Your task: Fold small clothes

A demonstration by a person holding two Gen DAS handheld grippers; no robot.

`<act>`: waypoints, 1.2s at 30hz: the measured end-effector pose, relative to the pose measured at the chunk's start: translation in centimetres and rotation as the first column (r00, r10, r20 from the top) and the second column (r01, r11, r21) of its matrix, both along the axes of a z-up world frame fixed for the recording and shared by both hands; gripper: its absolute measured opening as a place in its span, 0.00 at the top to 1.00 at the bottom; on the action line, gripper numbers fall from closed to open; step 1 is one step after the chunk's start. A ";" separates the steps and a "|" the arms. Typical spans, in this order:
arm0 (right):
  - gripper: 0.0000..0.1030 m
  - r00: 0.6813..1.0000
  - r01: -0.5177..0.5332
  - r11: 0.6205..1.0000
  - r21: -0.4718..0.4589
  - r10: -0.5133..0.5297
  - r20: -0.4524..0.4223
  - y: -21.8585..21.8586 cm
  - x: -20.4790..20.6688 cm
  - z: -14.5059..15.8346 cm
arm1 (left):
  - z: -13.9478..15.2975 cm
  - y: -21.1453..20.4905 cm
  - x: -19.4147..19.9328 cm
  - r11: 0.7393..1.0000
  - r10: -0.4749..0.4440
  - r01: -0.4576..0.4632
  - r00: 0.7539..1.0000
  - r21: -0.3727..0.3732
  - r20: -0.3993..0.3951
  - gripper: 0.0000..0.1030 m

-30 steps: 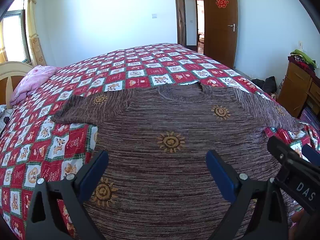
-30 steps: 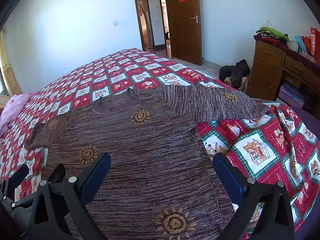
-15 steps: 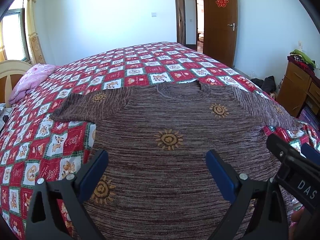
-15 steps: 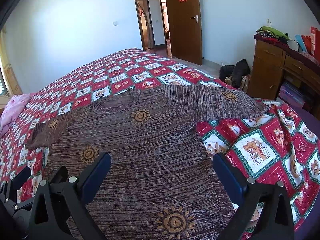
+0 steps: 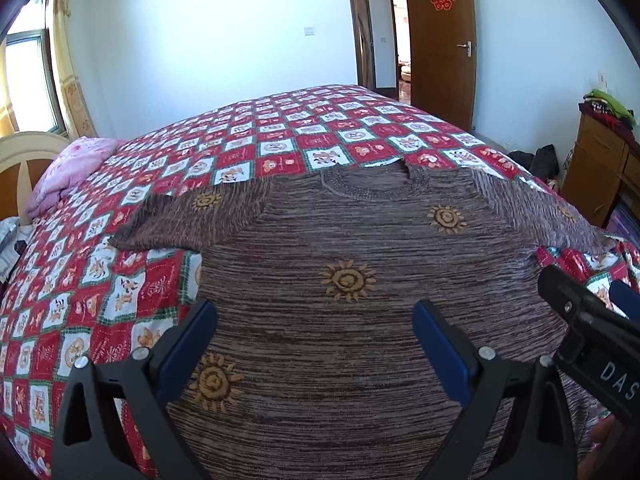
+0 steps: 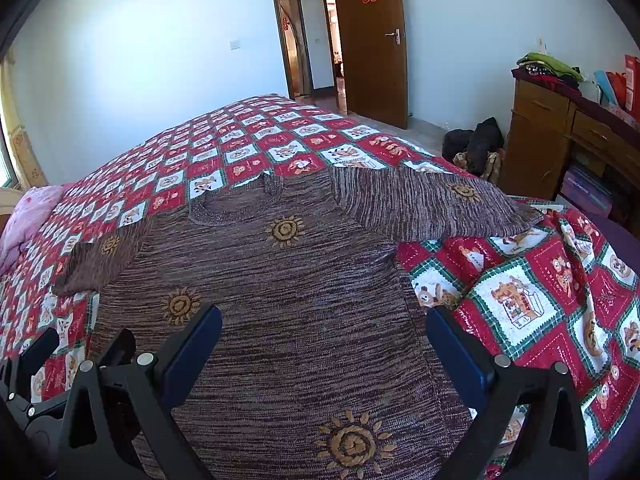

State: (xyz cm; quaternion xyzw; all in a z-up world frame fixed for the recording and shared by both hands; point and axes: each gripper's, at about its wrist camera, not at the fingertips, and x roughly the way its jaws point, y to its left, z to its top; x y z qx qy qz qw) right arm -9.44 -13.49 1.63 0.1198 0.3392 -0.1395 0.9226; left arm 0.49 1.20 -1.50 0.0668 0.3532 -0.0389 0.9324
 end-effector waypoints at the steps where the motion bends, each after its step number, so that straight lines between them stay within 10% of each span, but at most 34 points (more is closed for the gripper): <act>1: 0.01 1.000 0.000 1.000 0.001 0.000 -0.001 0.0 0.1 0.0 | 0.0 0.0 -0.1 1.000 -0.001 0.001 1.000 -0.001 0.001 0.03; 36: 0.01 1.000 0.003 1.000 -0.014 -0.003 -0.022 -0.1 0.3 -0.6 | -0.6 0.2 0.1 0.999 -0.012 0.012 1.000 -0.033 -0.018 0.03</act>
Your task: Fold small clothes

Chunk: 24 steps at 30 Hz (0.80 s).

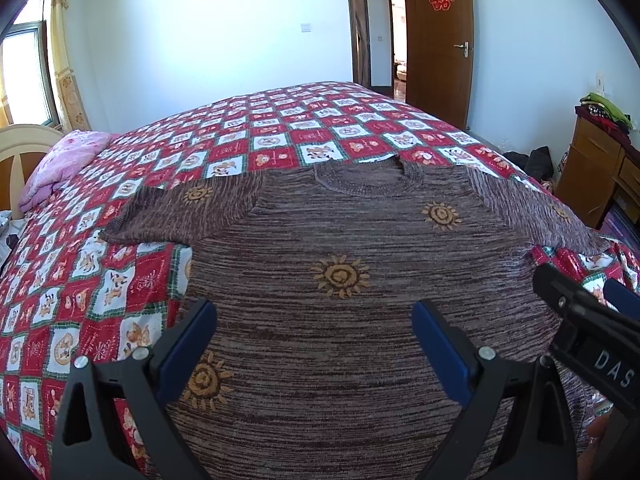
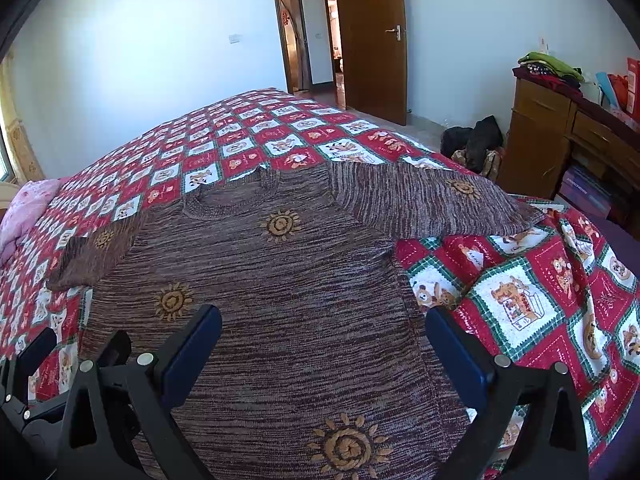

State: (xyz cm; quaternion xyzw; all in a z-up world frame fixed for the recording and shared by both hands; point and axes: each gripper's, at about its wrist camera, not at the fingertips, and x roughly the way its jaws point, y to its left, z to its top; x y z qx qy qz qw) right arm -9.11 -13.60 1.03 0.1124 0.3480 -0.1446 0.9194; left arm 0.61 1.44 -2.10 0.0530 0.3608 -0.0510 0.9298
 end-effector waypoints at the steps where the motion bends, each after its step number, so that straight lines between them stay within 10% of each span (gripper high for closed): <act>1: 0.01 1.000 0.003 1.000 -0.003 -0.003 0.000 -0.1 0.0 0.0 | -0.1 0.0 0.0 1.000 -0.001 0.001 1.000 -0.001 -0.001 0.03; 24: 0.03 0.999 0.047 0.998 -0.040 -0.047 0.000 -8.2 1.0 1.2 | -2.6 3.4 4.3 0.992 0.068 -0.075 0.995 -0.100 -0.078 0.02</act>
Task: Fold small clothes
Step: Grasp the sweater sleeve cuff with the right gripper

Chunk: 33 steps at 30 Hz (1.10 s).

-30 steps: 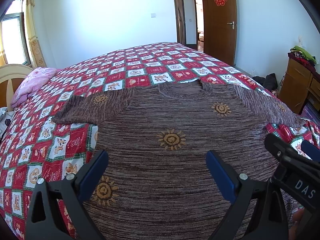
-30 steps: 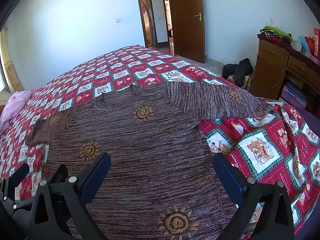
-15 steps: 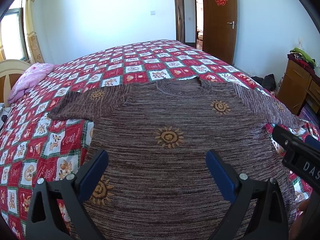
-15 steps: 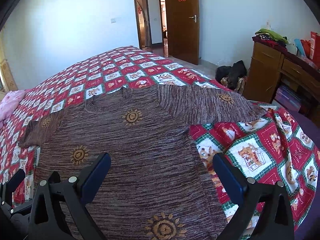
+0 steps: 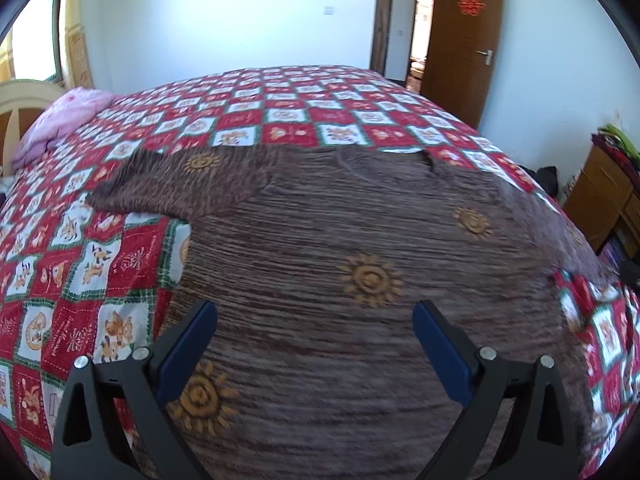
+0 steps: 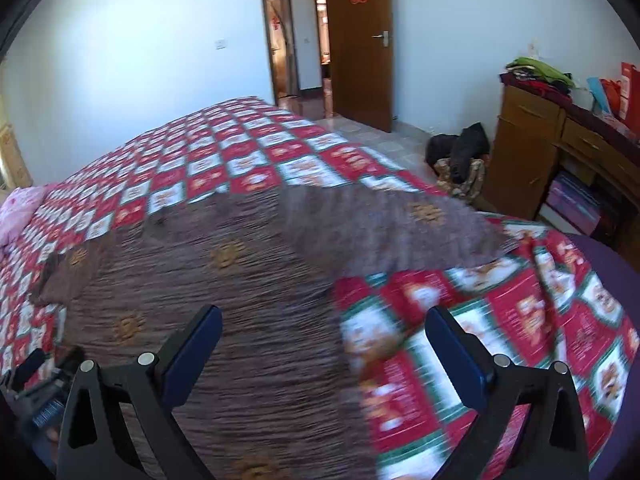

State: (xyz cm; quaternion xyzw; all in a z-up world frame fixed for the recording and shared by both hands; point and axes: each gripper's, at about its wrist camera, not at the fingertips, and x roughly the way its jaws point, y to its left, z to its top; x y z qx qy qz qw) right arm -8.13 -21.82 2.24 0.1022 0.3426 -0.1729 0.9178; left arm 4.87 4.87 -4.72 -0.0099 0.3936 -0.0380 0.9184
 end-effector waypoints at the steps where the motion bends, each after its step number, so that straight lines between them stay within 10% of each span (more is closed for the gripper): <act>1: 0.05 1.000 0.011 1.000 0.004 -0.011 -0.002 -1.3 0.0 0.1 | -0.2 0.2 0.4 1.000 0.010 -0.010 1.000 0.004 -0.001 0.02; 7: 0.44 0.986 0.169 0.975 0.144 -0.167 -0.021 -12.6 -0.6 0.0 | -2.4 1.3 2.5 0.994 0.078 -0.079 0.997 0.082 0.012 0.02; 14: 0.49 0.941 0.317 0.838 0.445 -0.335 -0.038 -23.9 -1.1 -3.3 | -5.5 2.7 3.5 0.991 0.132 -0.131 0.989 0.014 -0.062 0.02; 27: 0.51 0.934 0.344 0.769 0.540 -0.339 -0.112 -25.8 4.2 -7.3 | -5.9 2.3 3.5 0.995 0.099 -0.098 0.995 0.015 -0.031 0.00; 33: 0.92 0.923 0.378 0.752 0.541 -0.355 -0.150 -26.4 5.3 -9.3 | -5.9 2.3 3.4 0.995 0.098 -0.098 0.995 0.015 -0.015 0.00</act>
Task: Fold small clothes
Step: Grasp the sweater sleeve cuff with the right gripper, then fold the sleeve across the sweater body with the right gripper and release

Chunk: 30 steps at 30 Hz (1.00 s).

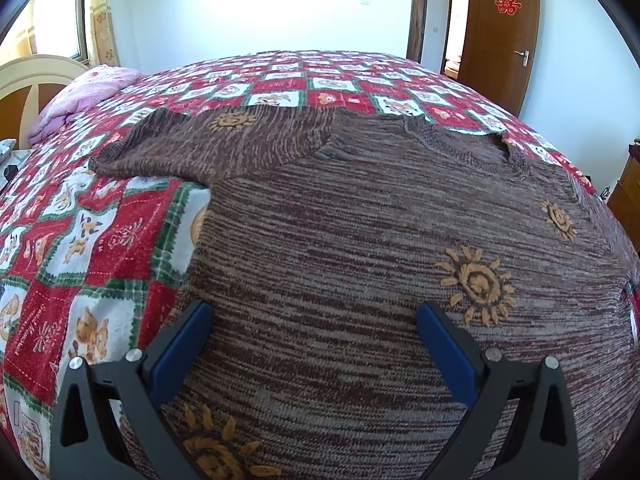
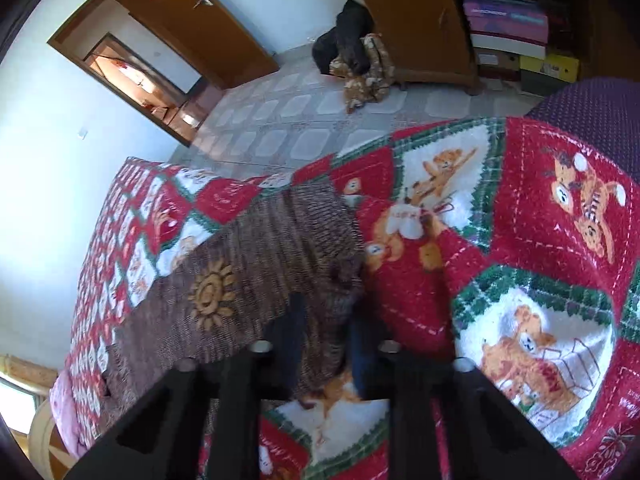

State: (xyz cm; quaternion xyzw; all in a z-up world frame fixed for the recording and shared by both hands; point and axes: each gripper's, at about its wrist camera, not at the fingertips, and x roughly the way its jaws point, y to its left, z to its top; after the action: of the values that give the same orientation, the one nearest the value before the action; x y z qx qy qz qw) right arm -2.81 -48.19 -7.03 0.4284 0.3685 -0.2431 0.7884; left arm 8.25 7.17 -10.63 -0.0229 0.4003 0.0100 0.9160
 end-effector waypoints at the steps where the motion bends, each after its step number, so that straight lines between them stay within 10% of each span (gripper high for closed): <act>1: 0.93 1.000 0.002 1.000 0.000 -0.002 -0.006 -0.1 0.0 -0.2 | 0.0 0.0 0.0 1.000 0.000 0.000 1.000 -0.001 0.002 0.00; 14: 0.93 0.973 -0.214 0.924 -0.316 0.231 0.015 9.4 3.8 9.4 | 0.0 0.0 -0.2 1.000 -0.001 0.001 1.000 -0.005 0.021 0.00; 21: 0.93 0.848 -0.481 0.774 -0.412 0.530 0.007 24.0 9.7 12.0 | 0.0 0.0 -0.4 1.000 -0.004 0.004 1.000 -0.013 0.031 0.00; 30: 0.93 0.715 -0.660 0.652 -0.373 0.698 -0.046 37.7 14.1 5.8 | 0.0 0.1 -0.5 1.000 -0.009 0.010 0.999 -0.026 0.043 0.00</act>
State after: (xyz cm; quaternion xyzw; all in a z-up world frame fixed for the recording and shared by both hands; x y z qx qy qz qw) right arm 11.30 -10.51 -1.23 0.1176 0.4098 0.0280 0.9041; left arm 7.74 7.25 -10.67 -0.0334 0.3807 0.0000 0.9241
